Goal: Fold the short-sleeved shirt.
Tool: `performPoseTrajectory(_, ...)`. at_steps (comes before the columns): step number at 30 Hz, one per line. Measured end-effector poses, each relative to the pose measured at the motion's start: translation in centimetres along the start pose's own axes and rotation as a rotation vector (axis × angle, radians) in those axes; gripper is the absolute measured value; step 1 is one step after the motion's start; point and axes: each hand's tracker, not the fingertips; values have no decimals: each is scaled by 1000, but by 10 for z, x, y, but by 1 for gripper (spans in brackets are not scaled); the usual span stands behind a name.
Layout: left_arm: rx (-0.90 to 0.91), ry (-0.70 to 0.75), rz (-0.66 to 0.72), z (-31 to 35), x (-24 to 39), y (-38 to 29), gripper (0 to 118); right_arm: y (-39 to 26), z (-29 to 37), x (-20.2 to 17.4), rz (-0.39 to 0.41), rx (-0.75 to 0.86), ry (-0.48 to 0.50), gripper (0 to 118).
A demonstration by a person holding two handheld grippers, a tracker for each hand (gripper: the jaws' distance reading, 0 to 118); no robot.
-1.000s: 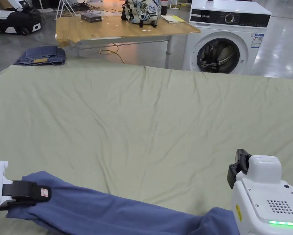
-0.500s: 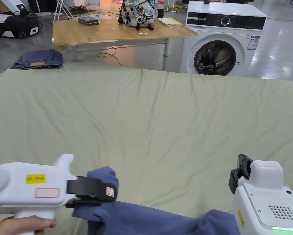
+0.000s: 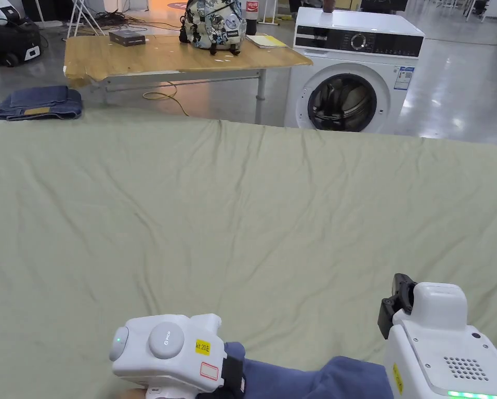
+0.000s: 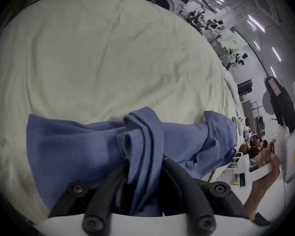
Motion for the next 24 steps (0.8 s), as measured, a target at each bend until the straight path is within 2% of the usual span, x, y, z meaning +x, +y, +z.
performPoseTrajectory(2, 1, -35, 19, 7, -4, 0, 24, -1, 0, 0, -3, -4, 3, 0)
performPoseTrajectory(3, 9, -71, 24, 12, -5, 0, 38, -1, 0, 0, -2, -5, 4, 0)
performPoseTrajectory(4, 11, -104, 32, 19, -4, -2, 59, -2, 0, 0, -2, -6, 6, 0)
performPoseTrajectory(5, 12, -127, 44, 26, -4, -2, 63, -2, 1, 0, -2, -7, 8, 0)
performPoseTrajectory(10, 55, -193, 40, 67, -10, -3, 63, -4, 2, -1, -1, -9, 16, 0)
performPoseTrajectory(11, 53, -192, 35, 73, -14, -2, 60, -4, 2, -1, 0, -10, 16, 0)
performPoseTrajectory(12, 66, -189, 20, 80, -14, -2, 50, -4, 3, -1, -1, -11, 16, 0)
performPoseTrajectory(13, 103, -170, 1, 87, -17, -2, 28, -5, 3, -1, -6, -12, 19, 0)
performPoseTrajectory(14, 137, -141, -12, 91, -21, -1, 14, -5, 3, 0, -9, -13, 19, 0)
performPoseTrajectory(18, 125, -127, 57, 81, -37, 2, 12, -8, 4, 0, -14, -20, 22, 0)
performPoseTrajectory(24, -21, -131, -12, 26, -15, -12, 10, -13, 6, 0, -17, -33, 23, 0)
